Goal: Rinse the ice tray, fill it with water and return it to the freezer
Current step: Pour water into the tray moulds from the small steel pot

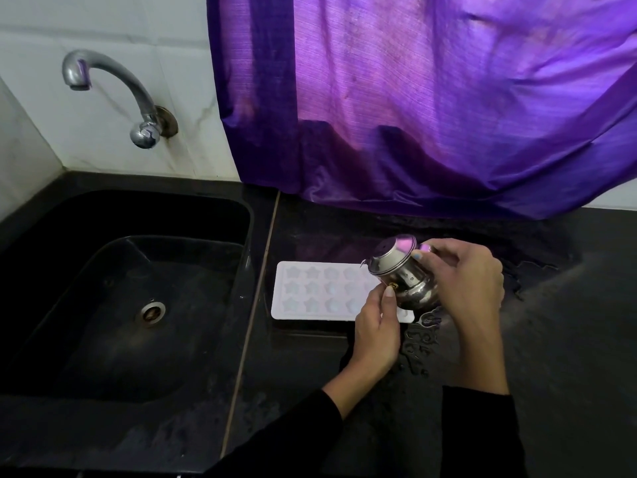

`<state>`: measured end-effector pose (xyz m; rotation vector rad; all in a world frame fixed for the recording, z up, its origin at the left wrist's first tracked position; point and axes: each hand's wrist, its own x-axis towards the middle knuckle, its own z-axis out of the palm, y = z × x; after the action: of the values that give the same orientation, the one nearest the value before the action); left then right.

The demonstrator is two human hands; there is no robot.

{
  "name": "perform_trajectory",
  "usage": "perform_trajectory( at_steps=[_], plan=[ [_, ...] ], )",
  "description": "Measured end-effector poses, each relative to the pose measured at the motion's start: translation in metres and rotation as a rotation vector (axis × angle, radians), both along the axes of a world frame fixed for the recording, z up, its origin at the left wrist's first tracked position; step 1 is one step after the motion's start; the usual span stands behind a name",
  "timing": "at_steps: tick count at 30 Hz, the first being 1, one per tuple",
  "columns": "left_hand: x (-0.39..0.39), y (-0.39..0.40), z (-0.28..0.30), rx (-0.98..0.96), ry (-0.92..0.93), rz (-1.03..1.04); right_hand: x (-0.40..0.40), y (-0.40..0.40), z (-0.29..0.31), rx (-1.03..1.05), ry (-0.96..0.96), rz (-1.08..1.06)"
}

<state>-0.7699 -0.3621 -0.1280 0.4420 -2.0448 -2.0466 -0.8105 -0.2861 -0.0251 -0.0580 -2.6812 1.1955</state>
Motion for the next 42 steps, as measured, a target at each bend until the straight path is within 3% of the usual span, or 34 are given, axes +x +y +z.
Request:
perform_trajectory(
  at_steps=[10, 26, 42],
  plan=[
    [0.007, -0.006, 0.016, 0.057, 0.056, 0.045, 0.004, -0.008, 0.007, -0.101, 0.051, 0.032],
    [0.016, -0.015, 0.013, -0.008, -0.016, 0.073, 0.004, -0.026, 0.002, 0.112, 0.012, 0.117],
    [0.016, -0.014, 0.011, -0.011, -0.044, 0.071, 0.005, -0.026, -0.005, 0.152, 0.020, 0.107]
  ],
)
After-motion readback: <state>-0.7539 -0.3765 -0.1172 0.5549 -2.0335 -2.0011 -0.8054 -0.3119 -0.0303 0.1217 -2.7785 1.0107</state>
